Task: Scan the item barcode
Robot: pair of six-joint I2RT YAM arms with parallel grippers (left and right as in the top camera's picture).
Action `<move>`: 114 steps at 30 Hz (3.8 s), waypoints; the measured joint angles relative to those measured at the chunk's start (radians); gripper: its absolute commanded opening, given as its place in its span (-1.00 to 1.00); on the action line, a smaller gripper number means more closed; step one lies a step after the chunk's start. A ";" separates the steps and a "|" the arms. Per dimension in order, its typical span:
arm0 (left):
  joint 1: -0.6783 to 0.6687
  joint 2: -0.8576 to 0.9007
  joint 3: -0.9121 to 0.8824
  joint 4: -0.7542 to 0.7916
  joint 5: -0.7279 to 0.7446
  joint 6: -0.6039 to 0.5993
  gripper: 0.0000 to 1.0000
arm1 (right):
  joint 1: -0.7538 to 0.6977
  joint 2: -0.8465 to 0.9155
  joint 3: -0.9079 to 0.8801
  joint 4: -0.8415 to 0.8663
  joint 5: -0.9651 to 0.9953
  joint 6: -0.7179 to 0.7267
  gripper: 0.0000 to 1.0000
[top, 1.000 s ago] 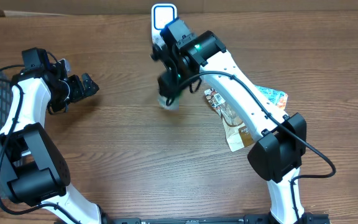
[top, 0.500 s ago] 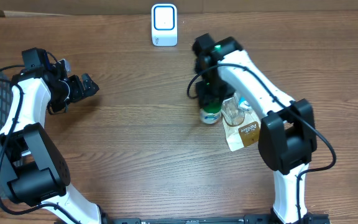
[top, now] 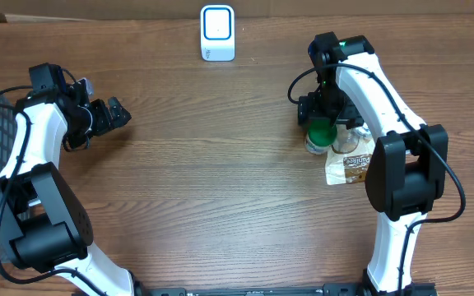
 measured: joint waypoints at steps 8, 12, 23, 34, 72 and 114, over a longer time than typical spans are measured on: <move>0.000 0.000 0.000 0.001 0.000 0.000 0.99 | 0.011 0.000 0.076 -0.107 -0.003 0.003 1.00; 0.000 0.000 0.000 0.000 0.000 0.000 0.99 | 0.023 -0.040 0.209 -0.197 -0.003 0.006 1.00; 0.000 0.000 0.000 0.000 0.000 0.000 0.99 | 0.140 -0.515 0.333 -0.263 -0.108 0.012 1.00; 0.000 0.000 0.000 0.000 0.000 0.000 0.99 | 0.142 -0.731 0.342 -0.266 -0.232 0.015 1.00; 0.000 0.000 0.001 0.000 0.007 0.000 0.99 | -0.181 -1.935 -1.627 1.474 -0.343 -0.138 1.00; 0.000 0.000 0.001 0.000 0.007 0.000 0.99 | -0.181 -2.158 -1.846 1.358 -0.328 -0.139 1.00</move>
